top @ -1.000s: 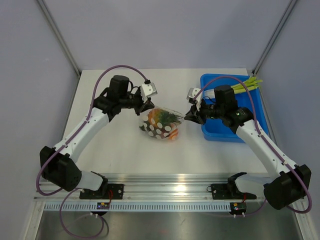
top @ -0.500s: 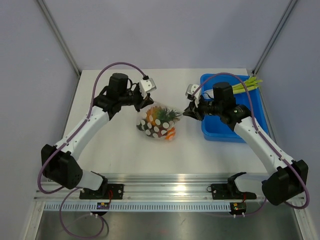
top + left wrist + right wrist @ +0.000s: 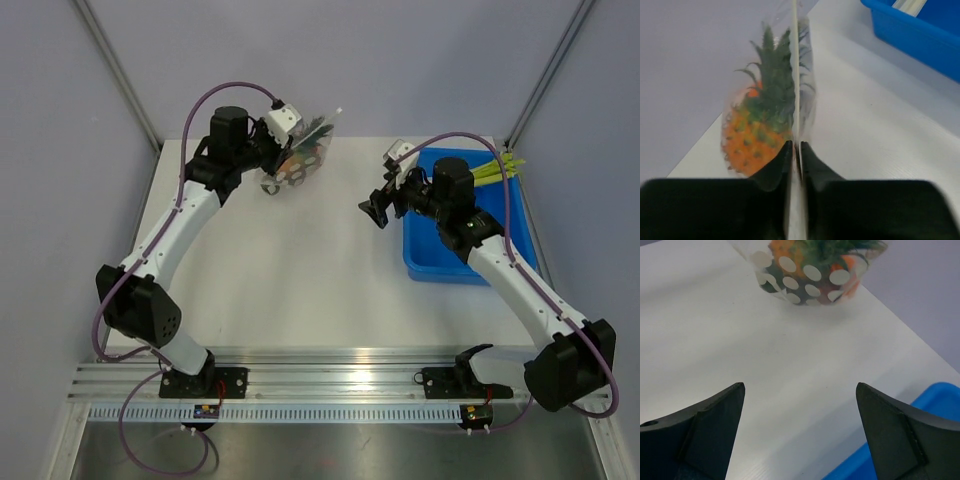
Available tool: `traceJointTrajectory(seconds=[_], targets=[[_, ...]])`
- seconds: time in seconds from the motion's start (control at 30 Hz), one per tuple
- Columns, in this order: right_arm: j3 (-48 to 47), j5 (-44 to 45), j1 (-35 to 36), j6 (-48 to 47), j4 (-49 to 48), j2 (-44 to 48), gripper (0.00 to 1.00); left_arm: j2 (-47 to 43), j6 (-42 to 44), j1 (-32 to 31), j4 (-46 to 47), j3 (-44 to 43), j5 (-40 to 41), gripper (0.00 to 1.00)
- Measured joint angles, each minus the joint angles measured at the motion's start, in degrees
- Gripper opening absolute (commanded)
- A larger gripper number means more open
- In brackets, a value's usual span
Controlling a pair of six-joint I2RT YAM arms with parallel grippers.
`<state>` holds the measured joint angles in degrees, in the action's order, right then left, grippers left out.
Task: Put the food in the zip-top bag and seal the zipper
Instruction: Place the zipper food storage bag at the center of the board.
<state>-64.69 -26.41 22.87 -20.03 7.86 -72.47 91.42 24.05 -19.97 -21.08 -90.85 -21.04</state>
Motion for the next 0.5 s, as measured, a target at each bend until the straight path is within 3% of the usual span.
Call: traceJointTrajectory(seconds=[0.03,0.07,0.1,0.13,0.3,0.5], targets=[[1.86,1.95,0.00,1.77,-1.73,1.29,1.00,-0.37,0.20,-0.04,0.04,0.13,-0.68,0.55],[3.43,3.76,0.00,3.30,-3.39,2.29,0.99,-0.87,0.17,-0.13,0.15,0.52,-1.53,0.82],[4.74,5.75,0.00,4.94,-4.59,3.10,1.00,-1.60,-0.17,-0.22,0.09,1.27,-2.67,0.95],[5.60,7.52,0.00,6.32,-5.44,3.58,1.00,-2.43,-0.94,-0.39,-0.04,2.16,-3.72,0.99],[6.01,15.67,0.00,12.79,-5.70,3.87,0.99,-6.29,-3.50,-2.29,-0.09,7.02,-5.90,0.99],[0.79,26.05,0.00,18.99,2.78,2.19,0.99,-11.34,-9.60,-3.61,1.20,10.16,-3.02,0.99]])
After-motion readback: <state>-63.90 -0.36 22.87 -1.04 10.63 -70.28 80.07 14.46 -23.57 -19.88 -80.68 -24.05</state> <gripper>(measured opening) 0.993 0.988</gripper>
